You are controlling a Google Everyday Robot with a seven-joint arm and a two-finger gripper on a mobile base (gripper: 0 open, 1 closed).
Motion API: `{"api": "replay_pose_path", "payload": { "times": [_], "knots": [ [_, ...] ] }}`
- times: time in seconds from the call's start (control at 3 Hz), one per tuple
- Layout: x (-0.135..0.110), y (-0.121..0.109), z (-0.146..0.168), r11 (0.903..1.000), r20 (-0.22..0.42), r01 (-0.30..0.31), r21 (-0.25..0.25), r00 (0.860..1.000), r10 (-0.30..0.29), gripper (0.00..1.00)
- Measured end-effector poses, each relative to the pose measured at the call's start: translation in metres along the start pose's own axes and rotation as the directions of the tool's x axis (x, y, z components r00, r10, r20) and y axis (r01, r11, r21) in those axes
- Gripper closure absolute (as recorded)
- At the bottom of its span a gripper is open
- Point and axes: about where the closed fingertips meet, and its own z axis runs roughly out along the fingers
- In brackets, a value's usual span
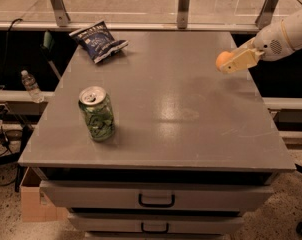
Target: Move orange near green can
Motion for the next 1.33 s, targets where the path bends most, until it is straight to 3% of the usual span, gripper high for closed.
{"api": "replay_pose_path", "payload": {
  "times": [0.33,0.67,1.0,1.33],
  "knots": [
    [-0.002,0.007,0.003,0.9996,0.002,0.009,-0.026,1.000,-0.009,1.00],
    [-0.002,0.006,0.004,0.9996,0.002,0.009,-0.026,1.000,-0.009,1.00],
    [-0.027,0.062,0.041,0.9762,0.022,0.136,-0.169,0.991,-0.134,1.00],
    [-0.056,0.133,0.077,0.9167,0.086,0.270,-0.295,0.963,-0.256,1.00]
  ]
}}
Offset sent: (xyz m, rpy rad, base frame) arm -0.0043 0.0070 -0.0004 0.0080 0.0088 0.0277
